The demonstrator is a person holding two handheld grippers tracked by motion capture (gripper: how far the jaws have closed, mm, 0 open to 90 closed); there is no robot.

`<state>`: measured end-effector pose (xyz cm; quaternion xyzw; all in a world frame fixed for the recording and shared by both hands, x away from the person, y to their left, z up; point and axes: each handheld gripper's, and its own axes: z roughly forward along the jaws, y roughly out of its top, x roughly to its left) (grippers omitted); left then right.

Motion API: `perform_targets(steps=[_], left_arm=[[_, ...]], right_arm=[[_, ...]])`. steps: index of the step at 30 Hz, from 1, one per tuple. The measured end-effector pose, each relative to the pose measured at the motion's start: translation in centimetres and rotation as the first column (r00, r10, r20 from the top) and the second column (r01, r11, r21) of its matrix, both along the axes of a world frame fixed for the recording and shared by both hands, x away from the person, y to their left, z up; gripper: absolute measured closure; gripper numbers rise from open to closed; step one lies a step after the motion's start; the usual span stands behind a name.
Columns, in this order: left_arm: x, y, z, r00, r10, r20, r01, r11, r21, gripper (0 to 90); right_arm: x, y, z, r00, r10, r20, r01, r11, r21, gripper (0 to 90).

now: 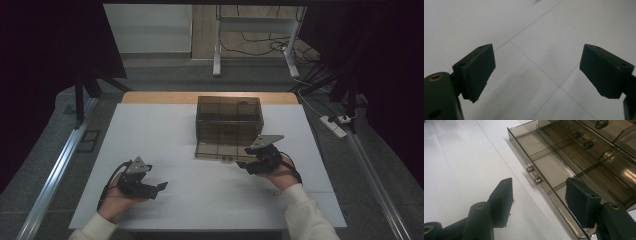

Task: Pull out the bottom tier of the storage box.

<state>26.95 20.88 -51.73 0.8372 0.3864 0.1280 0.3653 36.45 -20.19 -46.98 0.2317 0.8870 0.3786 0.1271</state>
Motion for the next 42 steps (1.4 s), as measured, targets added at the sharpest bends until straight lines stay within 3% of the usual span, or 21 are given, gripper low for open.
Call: perform_targets(steps=[42], left_arm=[[0.4,-0.2,0.1,1.0000,-0.006,0.005,0.006,1.0000,-0.001,12.6]], right_arm=[[-3.0,-4.3,-0.5,0.9957,-0.092,-0.006,0.092,0.996,0.002,37.7]])
